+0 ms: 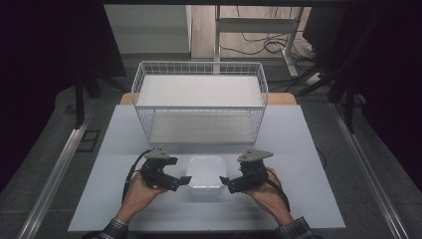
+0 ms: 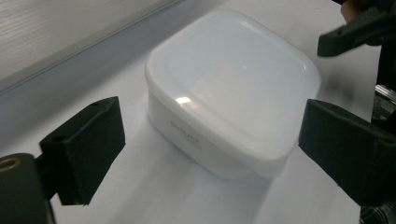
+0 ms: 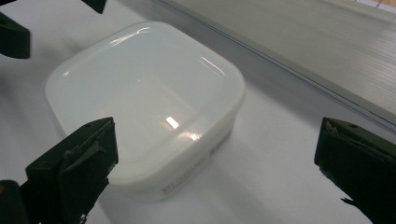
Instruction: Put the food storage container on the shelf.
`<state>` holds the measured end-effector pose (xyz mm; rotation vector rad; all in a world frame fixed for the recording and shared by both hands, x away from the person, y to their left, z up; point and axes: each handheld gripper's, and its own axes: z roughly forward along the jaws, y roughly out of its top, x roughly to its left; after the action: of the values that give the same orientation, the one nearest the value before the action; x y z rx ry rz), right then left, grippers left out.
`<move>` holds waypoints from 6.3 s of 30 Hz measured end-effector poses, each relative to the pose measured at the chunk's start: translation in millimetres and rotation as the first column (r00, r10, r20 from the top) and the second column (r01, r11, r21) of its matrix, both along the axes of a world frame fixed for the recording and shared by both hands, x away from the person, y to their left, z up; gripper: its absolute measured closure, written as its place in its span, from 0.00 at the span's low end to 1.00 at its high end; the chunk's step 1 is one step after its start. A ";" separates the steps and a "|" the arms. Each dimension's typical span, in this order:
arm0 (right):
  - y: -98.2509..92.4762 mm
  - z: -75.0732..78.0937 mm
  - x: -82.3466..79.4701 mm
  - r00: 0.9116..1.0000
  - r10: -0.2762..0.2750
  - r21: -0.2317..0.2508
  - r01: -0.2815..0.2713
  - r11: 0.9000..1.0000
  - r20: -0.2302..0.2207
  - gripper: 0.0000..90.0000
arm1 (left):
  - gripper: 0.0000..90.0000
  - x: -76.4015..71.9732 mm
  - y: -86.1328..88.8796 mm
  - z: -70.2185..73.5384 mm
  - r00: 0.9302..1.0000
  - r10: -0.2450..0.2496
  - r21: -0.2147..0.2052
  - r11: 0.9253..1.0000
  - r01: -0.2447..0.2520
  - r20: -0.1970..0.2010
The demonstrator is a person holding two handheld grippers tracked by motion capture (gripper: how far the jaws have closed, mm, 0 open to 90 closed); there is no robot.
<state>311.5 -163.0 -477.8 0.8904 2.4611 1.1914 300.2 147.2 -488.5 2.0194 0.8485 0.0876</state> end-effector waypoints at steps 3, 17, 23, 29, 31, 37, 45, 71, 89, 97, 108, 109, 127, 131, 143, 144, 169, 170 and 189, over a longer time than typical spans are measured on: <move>9.7 -0.5 2.6 0.999 0.024 -0.007 -0.024 1.000 -0.023 0.00 | 0.10 7.2 -5.4 -0.9 1.000 -0.009 -0.007 1.000 0.009 -0.019; 17.3 -11.7 16.4 0.976 0.059 0.066 -0.046 0.997 -0.208 0.19 | 0.14 15.2 -18.0 -20.6 0.992 -0.064 -0.022 0.998 0.062 -0.109; 10.6 -9.1 8.1 0.959 0.014 0.086 0.010 0.996 -0.283 0.35 | 0.40 1.7 -7.1 -15.2 0.991 -0.051 -0.046 0.998 0.046 -0.124; -0.8 0.3 -4.2 0.963 -0.014 0.096 0.042 0.995 -0.270 0.62 | 0.62 -8.7 -3.3 -9.6 0.993 -0.013 -0.049 0.999 0.008 -0.115; -4.8 2.2 -7.9 0.965 -0.029 0.119 0.062 0.991 -0.260 0.69 | 0.70 -12.4 -2.8 -7.7 0.995 0.019 -0.067 0.997 -0.026 -0.102; -10.4 6.9 -11.5 0.977 -0.095 0.130 0.121 0.984 -0.190 0.86 | 0.89 -17.0 -8.4 -6.1 0.994 0.090 -0.047 0.995 -0.093 -0.066; -11.1 8.0 -11.3 0.974 -0.120 0.175 0.154 0.972 -0.191 0.86 | 0.89 -15.6 -5.2 -4.0 0.990 0.110 -0.102 0.988 -0.118 -0.084; 5.3 79.9 11.7 0.996 -0.081 0.225 0.087 0.970 -0.034 0.86 | 0.90 1.3 13.7 69.7 0.986 0.154 -0.145 0.979 -0.144 0.058; 19.4 144.1 37.9 0.996 -0.082 0.269 0.066 0.961 0.048 0.86 | 0.90 23.2 26.7 135.6 0.974 0.184 -0.167 0.973 -0.161 0.135; 26.9 172.7 53.4 0.993 -0.086 0.290 0.059 0.955 0.084 0.86 | 0.90 38.6 34.2 164.5 0.969 0.198 -0.184 0.968 -0.169 0.151; 35.4 197.5 83.7 0.989 -0.122 0.275 0.093 0.957 0.087 0.85 | 0.89 71.8 35.8 184.5 0.968 0.218 -0.180 0.964 -0.193 0.128; 36.4 198.2 87.0 0.989 -0.127 0.270 0.101 0.958 0.082 0.85 | 0.89 74.5 35.7 184.6 0.968 0.220 -0.177 0.964 -0.197 0.123; 43.4 189.9 118.8 0.988 -0.157 0.249 0.150 0.957 0.008 0.80 | 0.80 106.0 31.8 179.5 0.967 0.248 -0.147 0.960 -0.237 0.063; 46.2 189.8 120.9 0.987 -0.160 0.246 0.153 0.957 0.007 0.79 | 0.78 109.1 32.9 178.6 0.965 0.254 -0.161 0.957 -0.243 0.057; 49.6 185.7 133.0 0.985 -0.169 0.227 0.171 0.959 -0.028 0.68 | 0.68 119.2 28.5 177.5 0.966 0.254 -0.166 0.956 -0.243 0.048; 49.7 185.4 134.1 0.985 -0.167 0.226 0.170 0.959 -0.030 0.67 | 0.68 120.1 27.8 176.7 0.966 0.256 -0.162 0.956 -0.245 0.047; 63.5 179.6 153.8 0.971 -0.235 0.163 0.224 0.961 0.051 0.44 | 0.35 147.4 24.1 172.2 0.936 0.325 -0.085 0.945 -0.316 0.136; 64.3 179.1 153.9 0.967 -0.246 0.160 0.233 0.959 0.062 0.43 | 0.33 148.6 24.0 171.5 0.935 0.328 -0.088 0.944 -0.318 0.134; 55.0 185.2 151.6 0.972 -0.223 0.174 0.209 0.962 0.071 0.13 | 0.10 136.7 38.2 181.4 0.939 0.294 -0.131 0.953 -0.274 0.179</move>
<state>463.1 -107.9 -292.5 1.0936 2.1544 1.3383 436.9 185.4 -307.2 1.7457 0.9912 0.3923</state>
